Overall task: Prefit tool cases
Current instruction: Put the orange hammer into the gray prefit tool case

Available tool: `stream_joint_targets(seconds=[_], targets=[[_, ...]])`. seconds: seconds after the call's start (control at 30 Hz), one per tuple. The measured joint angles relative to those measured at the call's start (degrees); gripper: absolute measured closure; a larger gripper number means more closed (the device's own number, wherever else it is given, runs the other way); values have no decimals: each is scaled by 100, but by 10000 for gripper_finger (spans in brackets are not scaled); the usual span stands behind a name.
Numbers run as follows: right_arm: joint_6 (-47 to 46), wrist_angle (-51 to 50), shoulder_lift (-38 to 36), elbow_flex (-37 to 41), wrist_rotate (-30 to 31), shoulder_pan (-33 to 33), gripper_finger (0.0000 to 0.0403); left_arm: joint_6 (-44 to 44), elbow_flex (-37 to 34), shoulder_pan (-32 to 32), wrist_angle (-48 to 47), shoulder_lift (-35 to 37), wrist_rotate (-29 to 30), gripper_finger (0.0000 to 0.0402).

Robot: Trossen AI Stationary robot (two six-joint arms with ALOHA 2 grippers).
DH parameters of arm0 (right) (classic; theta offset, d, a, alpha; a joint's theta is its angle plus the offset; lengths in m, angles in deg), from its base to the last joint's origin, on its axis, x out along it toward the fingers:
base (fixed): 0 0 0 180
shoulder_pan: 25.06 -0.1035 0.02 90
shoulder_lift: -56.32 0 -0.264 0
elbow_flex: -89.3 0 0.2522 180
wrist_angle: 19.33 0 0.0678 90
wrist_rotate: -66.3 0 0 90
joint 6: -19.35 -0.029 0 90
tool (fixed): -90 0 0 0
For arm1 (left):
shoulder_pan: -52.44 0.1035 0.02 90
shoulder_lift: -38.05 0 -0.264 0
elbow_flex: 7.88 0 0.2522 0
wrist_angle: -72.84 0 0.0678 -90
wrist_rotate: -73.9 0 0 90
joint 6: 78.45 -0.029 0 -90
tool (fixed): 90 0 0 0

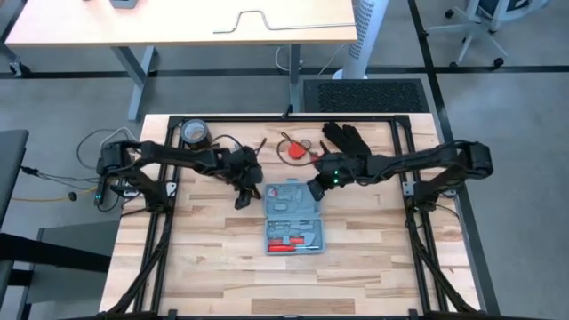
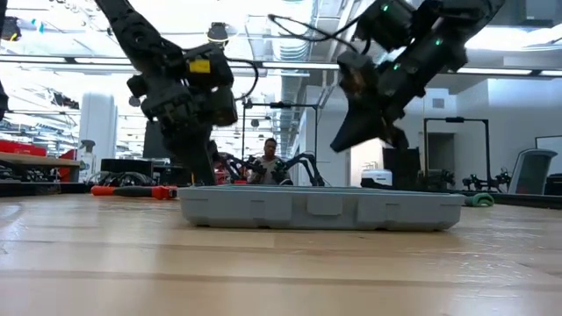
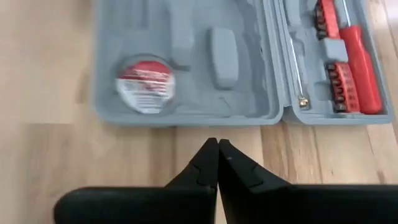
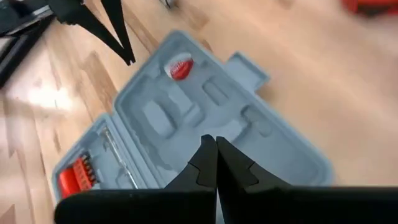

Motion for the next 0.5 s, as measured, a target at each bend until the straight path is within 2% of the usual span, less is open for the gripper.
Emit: stream_joint_targets(seconds=[0.17,0.37,0.5], targets=[[222,-131,-300,-2,217,255,397,-245,2,210,-347,656,340,401],[391,-118,-387,-2,224,625,397,-668,2,568,-550,1416,1205,401],[464,-112,-387,-2,225,834,397,-835,2,899,-718,1863,1491,401]])
